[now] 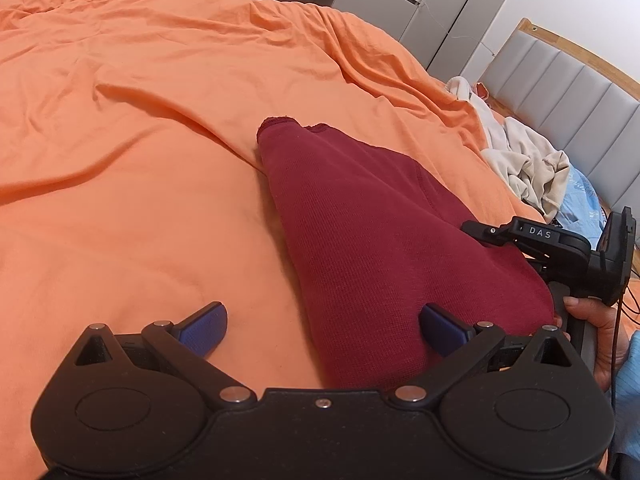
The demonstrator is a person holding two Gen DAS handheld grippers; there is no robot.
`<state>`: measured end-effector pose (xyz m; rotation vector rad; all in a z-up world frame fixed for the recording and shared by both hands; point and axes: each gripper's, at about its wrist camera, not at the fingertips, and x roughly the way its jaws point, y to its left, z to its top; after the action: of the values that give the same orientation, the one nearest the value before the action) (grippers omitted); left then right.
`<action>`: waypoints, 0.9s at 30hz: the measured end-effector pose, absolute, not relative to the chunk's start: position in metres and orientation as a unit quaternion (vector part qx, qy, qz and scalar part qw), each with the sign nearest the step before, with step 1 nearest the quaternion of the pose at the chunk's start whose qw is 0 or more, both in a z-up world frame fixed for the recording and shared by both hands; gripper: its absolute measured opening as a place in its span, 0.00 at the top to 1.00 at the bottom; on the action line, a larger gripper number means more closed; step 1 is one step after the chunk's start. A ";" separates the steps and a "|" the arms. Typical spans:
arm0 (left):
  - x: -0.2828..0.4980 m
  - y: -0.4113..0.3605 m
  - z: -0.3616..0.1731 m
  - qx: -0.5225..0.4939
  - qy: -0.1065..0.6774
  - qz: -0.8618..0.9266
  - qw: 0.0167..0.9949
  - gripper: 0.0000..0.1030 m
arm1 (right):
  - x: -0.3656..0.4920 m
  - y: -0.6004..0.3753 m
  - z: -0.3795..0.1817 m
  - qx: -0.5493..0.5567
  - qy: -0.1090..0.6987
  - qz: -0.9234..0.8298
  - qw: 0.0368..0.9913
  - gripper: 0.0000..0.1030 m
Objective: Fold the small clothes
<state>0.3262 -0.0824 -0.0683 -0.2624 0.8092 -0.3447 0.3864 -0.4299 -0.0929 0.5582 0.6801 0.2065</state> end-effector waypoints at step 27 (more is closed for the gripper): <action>0.327 -0.082 -0.068 -0.128 0.391 -0.168 0.896 0.00 | 0.384 -0.425 -0.095 0.244 0.341 0.083 0.904 0.39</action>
<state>0.3267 -0.0820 -0.0680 -0.2661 0.8110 -0.3481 0.3844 -0.4252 -0.0954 0.5045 0.7043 0.1721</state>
